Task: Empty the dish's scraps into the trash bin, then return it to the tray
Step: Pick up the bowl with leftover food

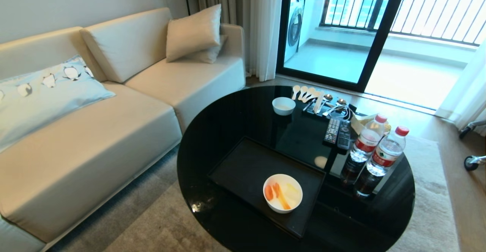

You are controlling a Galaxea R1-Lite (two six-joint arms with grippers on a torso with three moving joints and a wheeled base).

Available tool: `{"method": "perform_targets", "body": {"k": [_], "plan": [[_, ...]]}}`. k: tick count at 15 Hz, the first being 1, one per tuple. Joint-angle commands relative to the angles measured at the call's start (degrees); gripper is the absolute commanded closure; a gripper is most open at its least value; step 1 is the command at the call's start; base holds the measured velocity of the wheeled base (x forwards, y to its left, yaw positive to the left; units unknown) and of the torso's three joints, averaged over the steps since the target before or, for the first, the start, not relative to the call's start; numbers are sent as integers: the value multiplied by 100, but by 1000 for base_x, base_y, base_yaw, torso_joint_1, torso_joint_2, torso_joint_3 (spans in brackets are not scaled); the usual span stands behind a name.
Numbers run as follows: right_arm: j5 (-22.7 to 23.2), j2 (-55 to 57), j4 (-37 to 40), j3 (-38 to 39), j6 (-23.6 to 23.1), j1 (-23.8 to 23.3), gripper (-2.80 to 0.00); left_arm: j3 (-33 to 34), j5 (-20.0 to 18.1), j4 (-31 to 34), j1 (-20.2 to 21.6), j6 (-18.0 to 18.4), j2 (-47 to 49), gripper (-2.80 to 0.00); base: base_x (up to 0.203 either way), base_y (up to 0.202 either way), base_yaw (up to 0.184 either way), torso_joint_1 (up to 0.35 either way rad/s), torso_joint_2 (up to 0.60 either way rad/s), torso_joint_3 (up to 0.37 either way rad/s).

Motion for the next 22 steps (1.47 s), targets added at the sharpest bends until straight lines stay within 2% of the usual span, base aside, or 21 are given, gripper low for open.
{"method": "perform_targets", "body": {"k": [1, 6, 10, 14, 18, 22], "plan": [[2, 7, 4, 0, 1, 3, 0, 0, 5, -5, 0, -4, -2, 0, 0, 0, 0, 0, 0, 0], [2, 7, 4, 0, -9, 1, 0, 0, 5, -5, 0, -4, -2, 0, 0, 0, 0, 0, 0, 0], [44, 203, -184, -54, -238, 18, 0, 0, 5, -5, 0, -4, -2, 0, 0, 0, 0, 0, 0, 0], [694, 1233, -1009, -291, -721, 94, 0, 0, 5, -5, 0, -4, -2, 0, 0, 0, 0, 0, 0, 0], [994, 2676, -1248, -1622, -1144, 624, 0, 0, 5, -5, 0, -4, -2, 0, 0, 0, 0, 0, 0, 0], [1200, 3981, -1242, -2897, -1372, 923, 0, 0, 5, -5, 0, -4, -2, 0, 0, 0, 0, 0, 0, 0]]}}
